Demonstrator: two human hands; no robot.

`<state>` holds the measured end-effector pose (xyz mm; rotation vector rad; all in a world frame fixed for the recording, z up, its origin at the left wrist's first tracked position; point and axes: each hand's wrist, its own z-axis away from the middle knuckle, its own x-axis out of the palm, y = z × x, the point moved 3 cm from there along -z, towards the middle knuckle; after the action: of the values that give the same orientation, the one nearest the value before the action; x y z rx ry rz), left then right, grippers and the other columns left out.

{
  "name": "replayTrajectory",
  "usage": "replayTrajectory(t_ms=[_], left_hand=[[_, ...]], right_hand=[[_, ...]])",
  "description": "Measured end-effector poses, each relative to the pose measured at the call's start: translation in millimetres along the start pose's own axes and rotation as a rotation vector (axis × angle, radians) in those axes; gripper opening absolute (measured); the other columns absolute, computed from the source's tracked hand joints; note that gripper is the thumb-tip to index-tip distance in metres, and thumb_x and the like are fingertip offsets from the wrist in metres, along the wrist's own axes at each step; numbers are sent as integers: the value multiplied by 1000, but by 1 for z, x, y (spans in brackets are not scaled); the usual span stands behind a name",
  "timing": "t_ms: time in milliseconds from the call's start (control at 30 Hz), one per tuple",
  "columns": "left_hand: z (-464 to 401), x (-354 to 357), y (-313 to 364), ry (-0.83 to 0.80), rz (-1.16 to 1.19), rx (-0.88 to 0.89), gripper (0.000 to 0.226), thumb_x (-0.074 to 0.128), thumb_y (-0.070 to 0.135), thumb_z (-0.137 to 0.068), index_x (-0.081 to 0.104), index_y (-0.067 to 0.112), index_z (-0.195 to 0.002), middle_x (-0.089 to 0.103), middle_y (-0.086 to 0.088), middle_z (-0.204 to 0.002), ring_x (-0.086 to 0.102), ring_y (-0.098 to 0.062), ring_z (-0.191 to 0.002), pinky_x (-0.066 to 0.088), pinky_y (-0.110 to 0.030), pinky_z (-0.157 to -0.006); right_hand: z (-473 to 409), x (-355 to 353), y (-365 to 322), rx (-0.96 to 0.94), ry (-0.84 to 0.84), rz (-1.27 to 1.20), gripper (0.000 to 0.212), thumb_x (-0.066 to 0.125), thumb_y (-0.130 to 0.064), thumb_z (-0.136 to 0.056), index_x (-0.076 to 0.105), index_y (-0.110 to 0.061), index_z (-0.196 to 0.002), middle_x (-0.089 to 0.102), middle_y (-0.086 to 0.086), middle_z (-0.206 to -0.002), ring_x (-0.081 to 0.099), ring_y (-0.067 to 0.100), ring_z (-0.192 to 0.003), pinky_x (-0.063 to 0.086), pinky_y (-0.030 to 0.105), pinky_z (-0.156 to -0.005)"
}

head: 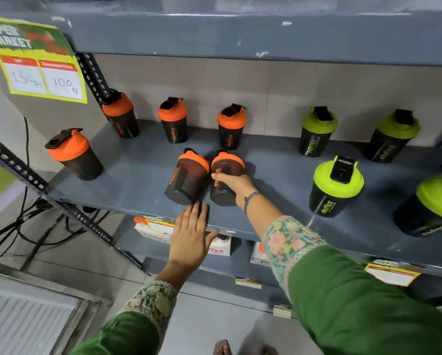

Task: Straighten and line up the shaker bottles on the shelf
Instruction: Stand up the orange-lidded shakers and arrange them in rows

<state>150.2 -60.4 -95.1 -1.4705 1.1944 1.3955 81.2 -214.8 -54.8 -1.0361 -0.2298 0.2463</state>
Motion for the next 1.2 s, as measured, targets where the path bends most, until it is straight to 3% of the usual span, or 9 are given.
replayTrajectory(t_ms=[100,200,333,433,567,733,933,1100,1200], left_hand=[[0,4,-1,6,27,15,74,10,58,-94,37,7,-140,42,-17,-143,40,-33,-131,21,-43,-111],[1,8,-2,6,27,23,73,11,59,-94,35,8,-141,40,-16,-144,38,-34,-132,21,-44,-111],[0,7,-3,7,13,26,72,13,58,-94,37,7,-139,44,-18,-141,41,-36,-128,17,-42,-108],[0,7,-3,11,1,31,72,13,57,-94,38,7,-139,43,-19,-141,41,-36,-129,17,-43,-108],[1,10,-3,9,-25,10,71,21,57,-91,40,8,-138,45,-17,-141,41,-36,-129,25,-45,-110],[2,4,1,11,8,-9,75,10,59,-93,41,7,-138,45,-18,-141,41,-36,-129,30,-48,-107],[1,-8,12,27,45,17,71,12,54,-95,38,6,-139,45,-13,-142,42,-30,-130,29,-45,-105],[-4,-2,9,6,56,66,71,7,54,-95,33,9,-143,37,-10,-148,34,-26,-136,23,-39,-111],[-3,-1,9,-2,37,53,68,11,53,-95,36,9,-141,41,-11,-145,39,-27,-133,16,-34,-109]], right_hand=[[20,-13,-7,73,-142,-160,31,79,-22,-69,67,-8,-94,71,15,-94,67,27,-78,55,40,-79],[41,-28,-5,8,-187,-278,18,74,-19,-75,64,-14,-89,72,5,-78,68,19,-73,56,34,-71],[58,-45,-5,-491,13,-226,65,80,-12,-66,47,-14,-122,63,7,-119,63,17,-105,54,28,-85],[55,-56,-2,-661,144,-40,84,84,-10,-58,38,-31,-125,56,4,-129,57,13,-116,47,23,-98],[45,-71,25,-598,200,248,79,85,-17,-59,42,-18,-125,56,4,-124,55,17,-116,47,21,-94],[37,-80,25,-568,146,311,83,85,-23,-60,40,-16,-128,55,8,-131,53,20,-119,43,25,-95],[39,-85,33,-565,112,283,128,84,-51,-45,15,-23,-148,30,4,-154,32,15,-140,32,33,-113],[38,-84,28,-562,60,262,91,86,-22,-59,34,-13,-132,52,2,-129,51,17,-119,43,8,-89],[35,-85,24,-474,36,182,81,87,-24,-57,42,-11,-123,59,0,-121,58,18,-111,48,21,-90]])
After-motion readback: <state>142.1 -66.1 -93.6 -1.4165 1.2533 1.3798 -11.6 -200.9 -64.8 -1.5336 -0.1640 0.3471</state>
